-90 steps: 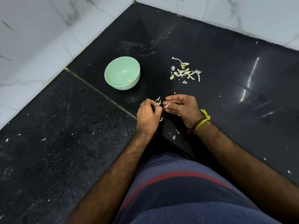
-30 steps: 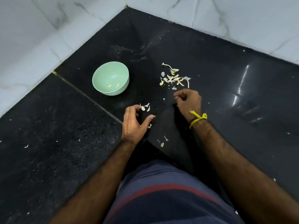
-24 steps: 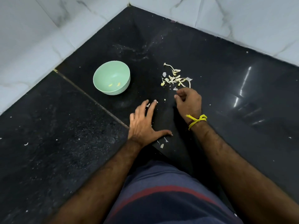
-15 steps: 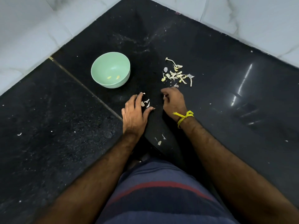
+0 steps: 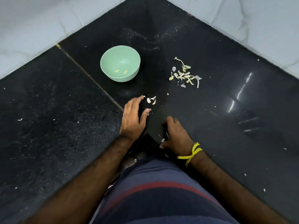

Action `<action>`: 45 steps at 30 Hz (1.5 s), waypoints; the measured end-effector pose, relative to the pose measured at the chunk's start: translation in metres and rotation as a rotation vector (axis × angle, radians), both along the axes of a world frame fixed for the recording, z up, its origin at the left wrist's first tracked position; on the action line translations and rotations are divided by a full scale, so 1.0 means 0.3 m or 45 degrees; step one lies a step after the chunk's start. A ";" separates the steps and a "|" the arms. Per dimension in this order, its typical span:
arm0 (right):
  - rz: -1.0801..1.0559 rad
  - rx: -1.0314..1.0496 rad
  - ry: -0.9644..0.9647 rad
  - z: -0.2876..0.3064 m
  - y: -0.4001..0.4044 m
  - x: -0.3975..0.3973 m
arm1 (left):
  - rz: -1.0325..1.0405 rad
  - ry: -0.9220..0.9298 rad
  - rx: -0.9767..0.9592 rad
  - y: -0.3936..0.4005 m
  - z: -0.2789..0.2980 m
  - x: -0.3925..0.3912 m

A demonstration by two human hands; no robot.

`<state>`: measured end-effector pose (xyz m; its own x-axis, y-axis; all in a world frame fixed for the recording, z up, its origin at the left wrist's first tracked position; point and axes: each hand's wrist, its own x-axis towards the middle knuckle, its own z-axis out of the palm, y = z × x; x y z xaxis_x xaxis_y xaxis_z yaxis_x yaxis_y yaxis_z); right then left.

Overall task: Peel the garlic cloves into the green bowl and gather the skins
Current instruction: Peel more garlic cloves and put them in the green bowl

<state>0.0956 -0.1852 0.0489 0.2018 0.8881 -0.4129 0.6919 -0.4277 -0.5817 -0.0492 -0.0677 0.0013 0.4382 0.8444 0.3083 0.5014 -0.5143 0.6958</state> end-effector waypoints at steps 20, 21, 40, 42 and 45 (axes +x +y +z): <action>-0.472 0.634 -0.150 -0.097 0.319 0.150 | -0.264 0.237 -0.163 0.001 0.022 -0.011; -0.420 0.618 -0.127 -0.093 0.357 0.129 | -0.242 0.233 -0.149 0.012 0.021 -0.003; -0.588 0.526 -0.479 0.031 0.439 0.387 | -0.012 0.352 0.136 0.130 -0.010 0.171; -0.239 0.439 -0.545 0.029 0.495 0.390 | -0.003 0.370 0.140 0.132 -0.016 0.176; 0.171 0.299 -0.684 0.025 0.561 0.383 | -0.007 0.362 0.149 0.131 -0.019 0.175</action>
<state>0.2105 -0.0169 0.0563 0.2073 0.9755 -0.0737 0.9544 -0.2182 -0.2036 0.0034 -0.0285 -0.0043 0.5250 0.8080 0.2674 0.6649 -0.5855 0.4638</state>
